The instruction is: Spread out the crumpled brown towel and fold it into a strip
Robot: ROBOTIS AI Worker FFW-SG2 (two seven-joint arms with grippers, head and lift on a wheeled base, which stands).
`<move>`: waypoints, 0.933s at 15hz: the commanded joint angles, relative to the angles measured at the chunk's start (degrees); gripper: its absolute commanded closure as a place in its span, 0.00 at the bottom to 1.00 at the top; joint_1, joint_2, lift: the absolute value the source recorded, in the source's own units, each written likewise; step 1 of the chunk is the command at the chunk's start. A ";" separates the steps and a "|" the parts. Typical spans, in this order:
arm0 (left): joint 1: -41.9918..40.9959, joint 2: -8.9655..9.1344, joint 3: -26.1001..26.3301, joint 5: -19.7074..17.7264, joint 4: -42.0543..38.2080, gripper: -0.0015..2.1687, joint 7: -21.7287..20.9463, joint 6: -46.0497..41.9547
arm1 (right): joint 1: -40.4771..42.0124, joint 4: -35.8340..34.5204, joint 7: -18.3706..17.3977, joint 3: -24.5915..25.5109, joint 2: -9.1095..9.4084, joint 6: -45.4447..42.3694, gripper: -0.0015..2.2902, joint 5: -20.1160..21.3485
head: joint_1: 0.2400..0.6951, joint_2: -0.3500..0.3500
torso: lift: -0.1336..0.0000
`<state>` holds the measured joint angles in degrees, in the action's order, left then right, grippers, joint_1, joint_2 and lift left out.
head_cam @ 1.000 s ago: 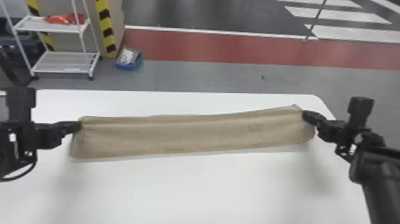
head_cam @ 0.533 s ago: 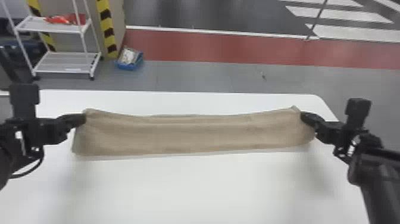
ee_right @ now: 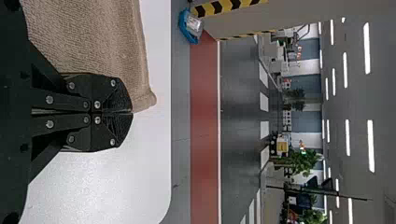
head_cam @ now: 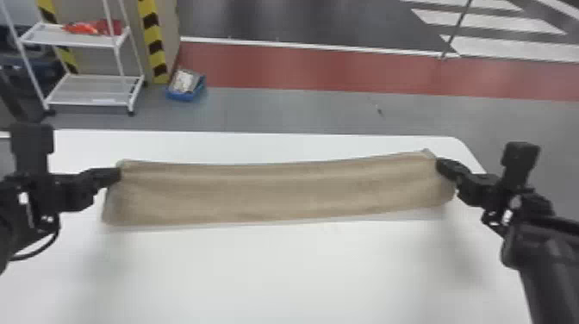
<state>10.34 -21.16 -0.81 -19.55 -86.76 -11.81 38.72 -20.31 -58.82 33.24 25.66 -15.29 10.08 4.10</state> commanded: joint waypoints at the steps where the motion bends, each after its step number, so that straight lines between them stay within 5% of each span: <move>1: 0.47 0.06 0.54 0.30 1.06 0.47 0.03 -0.44 | -0.69 1.78 -0.01 -0.26 -0.27 -0.27 0.63 0.20 | 1.00 0.31 | 0.07; 8: 1.53 0.94 2.30 0.83 5.28 0.47 1.09 -6.59 | -0.87 4.16 -0.81 -0.79 -0.35 -3.61 0.63 0.99 | 1.00 0.31 | 0.07; 9: 1.53 0.94 2.65 0.83 5.28 0.44 1.70 -7.12 | -0.78 4.24 -0.81 -0.88 -0.35 -3.61 0.58 1.17 | 1.00 0.31 | 0.07; 11: 1.35 0.94 3.62 1.09 5.28 0.13 3.46 -8.00 | -0.26 4.07 -1.07 -0.88 -0.27 -3.61 0.45 1.17 | 1.00 0.31 | 0.07; 14: 0.65 0.85 3.53 2.15 4.40 0.07 4.08 -8.00 | 1.41 2.93 -1.86 0.09 -0.27 -2.91 0.20 0.38 | 1.00 0.30 | 0.07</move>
<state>11.45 -20.22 2.84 -17.78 -81.82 -7.71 30.74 -19.72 -55.44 31.37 25.34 -15.51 6.69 4.90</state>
